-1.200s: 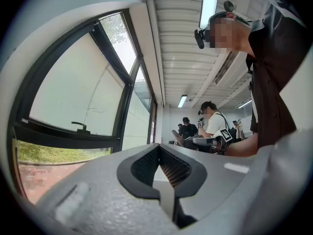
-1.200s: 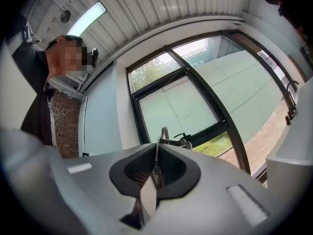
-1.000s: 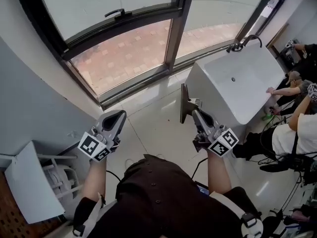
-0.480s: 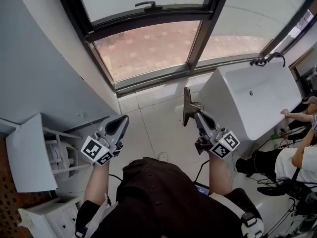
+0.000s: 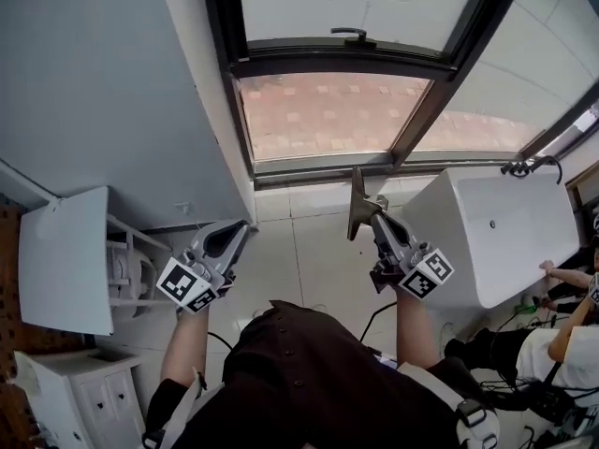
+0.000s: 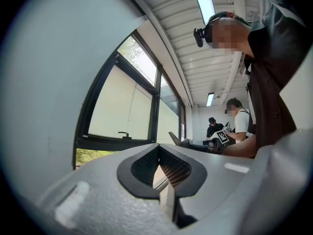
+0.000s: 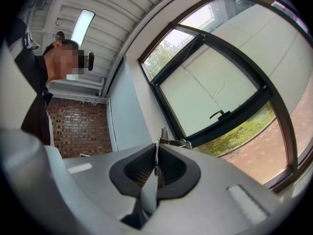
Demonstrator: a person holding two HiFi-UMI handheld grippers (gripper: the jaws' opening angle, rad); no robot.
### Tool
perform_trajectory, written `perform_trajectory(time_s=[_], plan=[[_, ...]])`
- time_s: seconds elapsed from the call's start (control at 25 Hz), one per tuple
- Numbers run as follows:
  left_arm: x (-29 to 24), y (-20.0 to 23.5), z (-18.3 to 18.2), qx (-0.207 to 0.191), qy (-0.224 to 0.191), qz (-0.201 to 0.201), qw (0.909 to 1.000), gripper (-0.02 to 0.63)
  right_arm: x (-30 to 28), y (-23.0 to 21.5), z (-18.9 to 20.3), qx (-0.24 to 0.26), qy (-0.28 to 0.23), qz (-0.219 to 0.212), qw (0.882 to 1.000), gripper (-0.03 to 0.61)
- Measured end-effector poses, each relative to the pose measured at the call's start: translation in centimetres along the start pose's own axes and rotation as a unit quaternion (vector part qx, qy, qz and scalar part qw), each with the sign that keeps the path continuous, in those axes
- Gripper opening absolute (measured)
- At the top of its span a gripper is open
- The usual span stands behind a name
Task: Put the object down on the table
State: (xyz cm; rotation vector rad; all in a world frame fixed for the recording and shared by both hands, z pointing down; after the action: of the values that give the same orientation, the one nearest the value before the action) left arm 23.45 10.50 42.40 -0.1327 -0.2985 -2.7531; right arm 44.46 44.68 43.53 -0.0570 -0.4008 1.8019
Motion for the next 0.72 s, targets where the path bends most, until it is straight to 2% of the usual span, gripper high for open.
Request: perform_trajectory(time_s=[0.44, 0.72], plan=[[10.7, 4.1, -2.0, -0.021, -0.018, -0.128, 0.9914, 0.0, -13.1, 4.0, 2.6, -0.001, 0.032, -0.123, 0.992, 0.017], [13.5, 5.9, -3.1, -0.032, -0.033, -0.147, 0.988, 0.0, -16.4, 5.9, 3.9, 0.003, 0.044, -0.148, 0.988, 0.017]])
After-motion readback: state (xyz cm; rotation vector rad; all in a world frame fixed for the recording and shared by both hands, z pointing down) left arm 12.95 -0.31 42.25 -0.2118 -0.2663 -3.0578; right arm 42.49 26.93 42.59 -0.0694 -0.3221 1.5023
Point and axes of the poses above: the fingertips, and each gripper's own axes: x backward along the fingers, y to its left, z out of its underside, the point moved 10 cm from there along x, backward along the fingers, and after that the axes turned 5 degrees about x, right-handed, at the moved point
